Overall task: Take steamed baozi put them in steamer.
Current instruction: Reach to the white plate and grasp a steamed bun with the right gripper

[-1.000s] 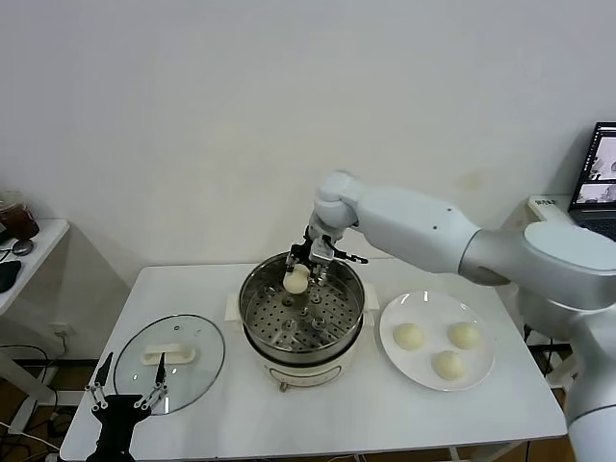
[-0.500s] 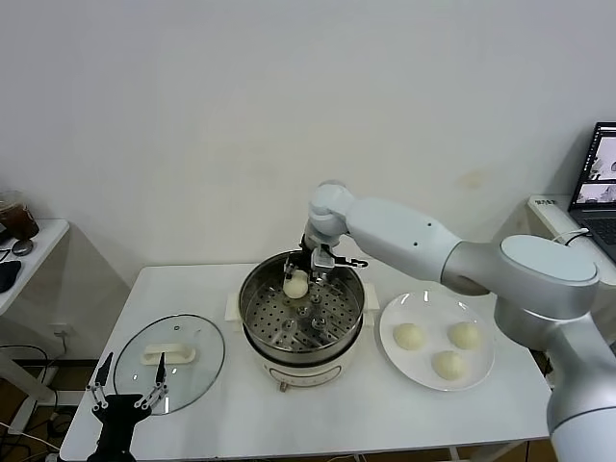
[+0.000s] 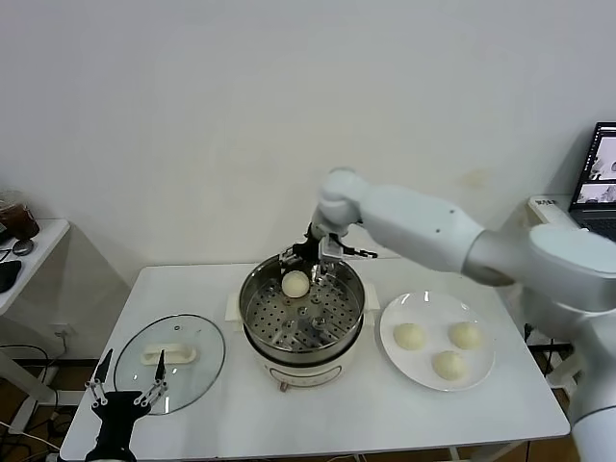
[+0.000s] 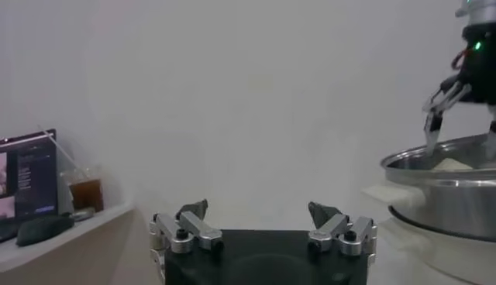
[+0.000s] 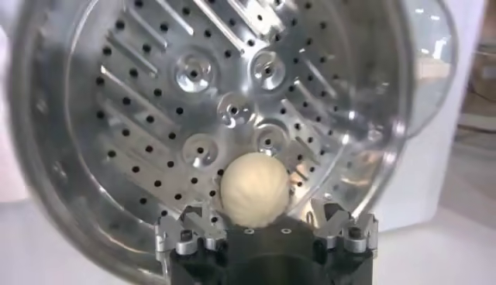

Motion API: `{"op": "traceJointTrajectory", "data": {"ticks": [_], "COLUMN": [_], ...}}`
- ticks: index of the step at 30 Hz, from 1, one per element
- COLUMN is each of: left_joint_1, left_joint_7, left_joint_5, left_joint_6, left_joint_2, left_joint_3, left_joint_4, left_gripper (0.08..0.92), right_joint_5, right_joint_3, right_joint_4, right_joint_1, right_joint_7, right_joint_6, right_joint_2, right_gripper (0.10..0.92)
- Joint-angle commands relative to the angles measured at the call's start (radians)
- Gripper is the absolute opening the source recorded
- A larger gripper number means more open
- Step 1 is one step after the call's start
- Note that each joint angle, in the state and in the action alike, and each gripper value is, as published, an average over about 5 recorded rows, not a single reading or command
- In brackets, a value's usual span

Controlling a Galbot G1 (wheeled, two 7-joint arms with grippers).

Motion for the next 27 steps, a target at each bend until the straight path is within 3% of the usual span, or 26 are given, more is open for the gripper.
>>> {"op": "traceJointTrajectory", "data": {"ticks": [1,7,11,19,27], "left_joint_1": [0.001,0.001,0.0,0.008,0.015], "left_joint_7": [-0.014,-0.087,-0.095,-0.094,-0.09], "left_joint_5": [-0.007,-0.027,-0.02,0.004,0.025], "left_joint_6": [0.022,0.151,0.189,0.186,0.181], "left_joint_2": [0.012,0.026,0.031,0.026,0.015], "left_joint_3": [0.002,0.01,0.008,0.007,0.002], "left_joint_4": [-0.018,-0.063,-0.077,-0.071,-0.071], "left_gripper": [0.823,0.823,0.823,0.823,0.823], "right_joint_5": [0.402,0.409,0.376,0.287,0.189], "right_joint_3": [-0.094,-0.094,-0.094,0.073,0.237], "right_joint_4": [0.323,0.445,0.449,0.402,0.312], "right_joint_1": [0.156,0.16,0.096,-0.228,-0.446], "right_joint_7": [-0.122,-0.144,-0.173,-0.214,-0.176], "right_joint_6": [-0.469,-0.879,-0.994,-0.96,-0.878], "right_joint_2": [-0.325,-0.566,-0.675,-0.744,-0.654], "right_gripper": [0.823,0.823,0.823,0.823,0.823]}}
